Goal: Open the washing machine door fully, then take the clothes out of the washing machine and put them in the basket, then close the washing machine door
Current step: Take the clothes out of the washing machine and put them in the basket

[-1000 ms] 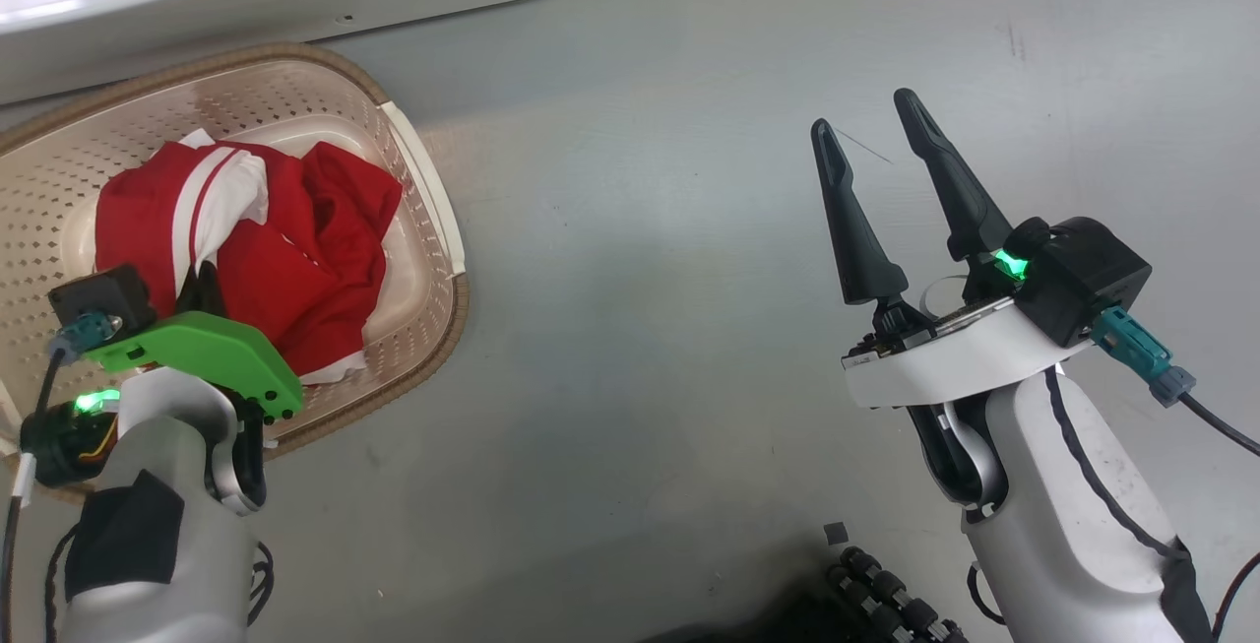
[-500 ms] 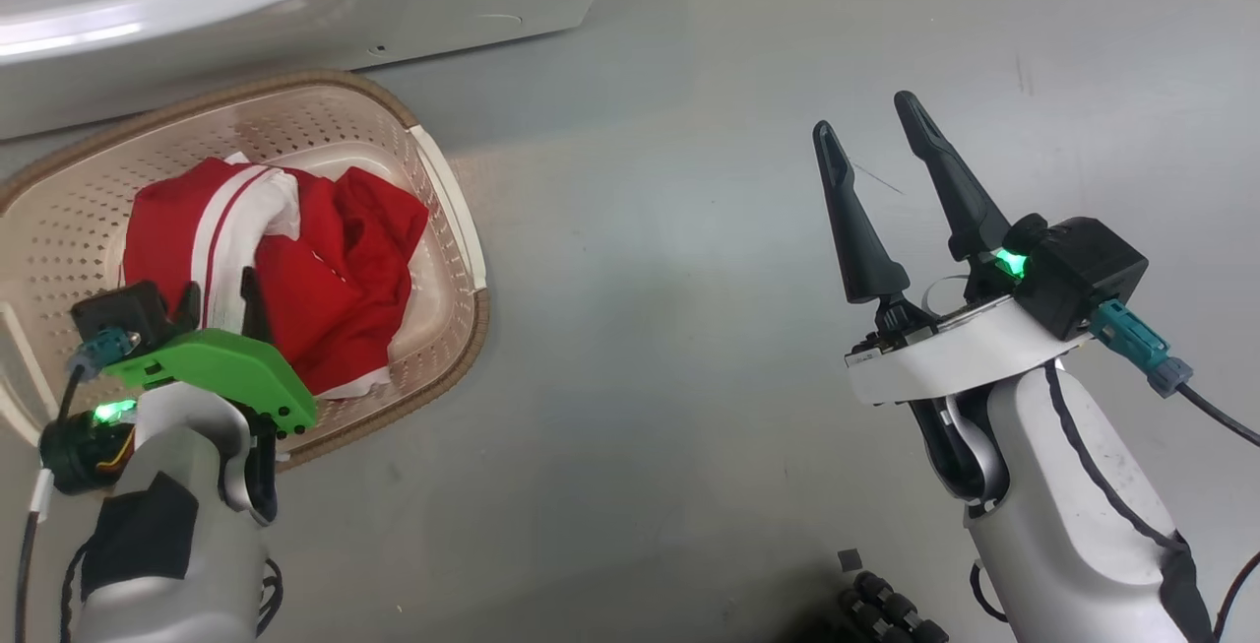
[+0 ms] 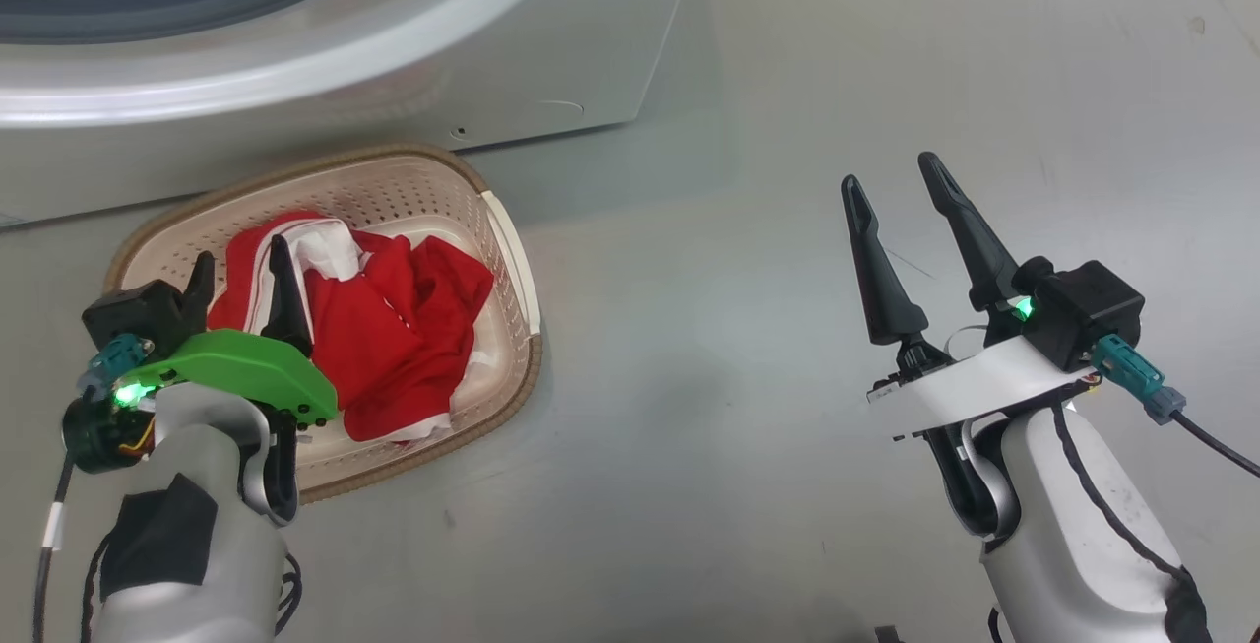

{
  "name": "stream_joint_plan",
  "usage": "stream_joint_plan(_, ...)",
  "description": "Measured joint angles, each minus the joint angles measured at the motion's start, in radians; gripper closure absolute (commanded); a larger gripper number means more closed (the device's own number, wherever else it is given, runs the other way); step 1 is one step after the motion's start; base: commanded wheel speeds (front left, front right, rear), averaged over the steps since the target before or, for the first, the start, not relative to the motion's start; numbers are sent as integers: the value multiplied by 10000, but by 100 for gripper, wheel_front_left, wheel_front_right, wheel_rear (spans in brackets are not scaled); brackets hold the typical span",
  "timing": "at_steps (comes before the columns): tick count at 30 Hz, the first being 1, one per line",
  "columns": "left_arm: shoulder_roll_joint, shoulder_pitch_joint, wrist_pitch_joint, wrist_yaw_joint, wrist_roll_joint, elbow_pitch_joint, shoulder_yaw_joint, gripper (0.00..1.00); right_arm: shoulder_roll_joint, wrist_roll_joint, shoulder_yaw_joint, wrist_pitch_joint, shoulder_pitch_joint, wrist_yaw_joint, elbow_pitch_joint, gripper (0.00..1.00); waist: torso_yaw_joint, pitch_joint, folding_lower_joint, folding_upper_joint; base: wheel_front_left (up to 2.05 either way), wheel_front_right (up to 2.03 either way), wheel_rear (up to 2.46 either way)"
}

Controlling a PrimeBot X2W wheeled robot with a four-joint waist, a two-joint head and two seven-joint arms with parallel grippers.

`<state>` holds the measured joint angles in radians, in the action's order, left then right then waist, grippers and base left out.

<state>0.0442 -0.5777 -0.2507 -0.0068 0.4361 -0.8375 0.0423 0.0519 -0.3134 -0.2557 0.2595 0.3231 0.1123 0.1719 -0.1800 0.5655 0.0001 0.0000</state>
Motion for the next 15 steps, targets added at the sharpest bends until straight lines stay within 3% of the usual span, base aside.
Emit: stream_joint_plan(15,-84,622,-15,-217,-828,3020,226,0,88,90,508,0,-964,-2,483,0,765,-1865,0,0,0,0,0)
